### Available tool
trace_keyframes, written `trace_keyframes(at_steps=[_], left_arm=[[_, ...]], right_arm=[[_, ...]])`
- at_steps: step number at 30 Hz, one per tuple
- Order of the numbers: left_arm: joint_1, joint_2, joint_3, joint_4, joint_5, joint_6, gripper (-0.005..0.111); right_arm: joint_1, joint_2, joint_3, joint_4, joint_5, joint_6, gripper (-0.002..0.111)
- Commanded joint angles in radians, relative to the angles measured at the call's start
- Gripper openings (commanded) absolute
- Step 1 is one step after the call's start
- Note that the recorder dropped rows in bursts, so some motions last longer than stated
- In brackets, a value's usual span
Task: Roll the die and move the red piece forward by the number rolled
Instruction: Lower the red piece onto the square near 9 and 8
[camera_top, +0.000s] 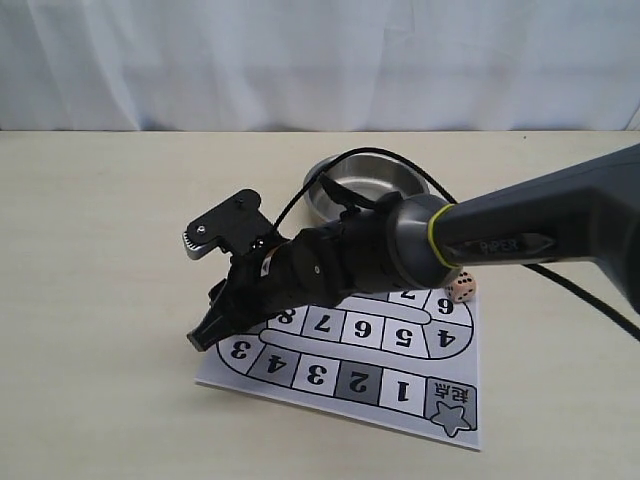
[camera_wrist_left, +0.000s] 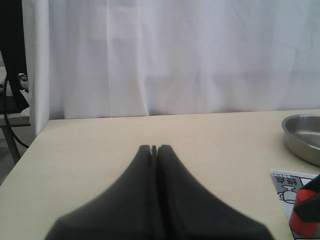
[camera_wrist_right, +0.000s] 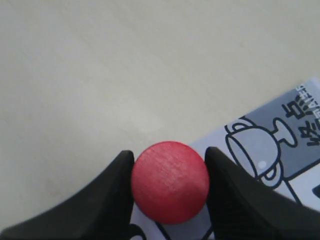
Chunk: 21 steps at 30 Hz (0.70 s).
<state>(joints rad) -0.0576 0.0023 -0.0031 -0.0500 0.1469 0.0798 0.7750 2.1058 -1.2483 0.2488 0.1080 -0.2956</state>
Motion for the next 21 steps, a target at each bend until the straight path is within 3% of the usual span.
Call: trace_keyframes(at_steps=[1,21], left_arm=[[-0.002,-0.002,0.003,-0.005,-0.004,-0.007,0.000],[-0.002,-0.002,0.003,-0.005,-0.004,-0.007,0.000]], right_arm=[[-0.010,0.020,0.004,-0.020,0.045,0.004,0.005],[-0.010,0.020,0.004,-0.017,0.035,0.023,0.057]])
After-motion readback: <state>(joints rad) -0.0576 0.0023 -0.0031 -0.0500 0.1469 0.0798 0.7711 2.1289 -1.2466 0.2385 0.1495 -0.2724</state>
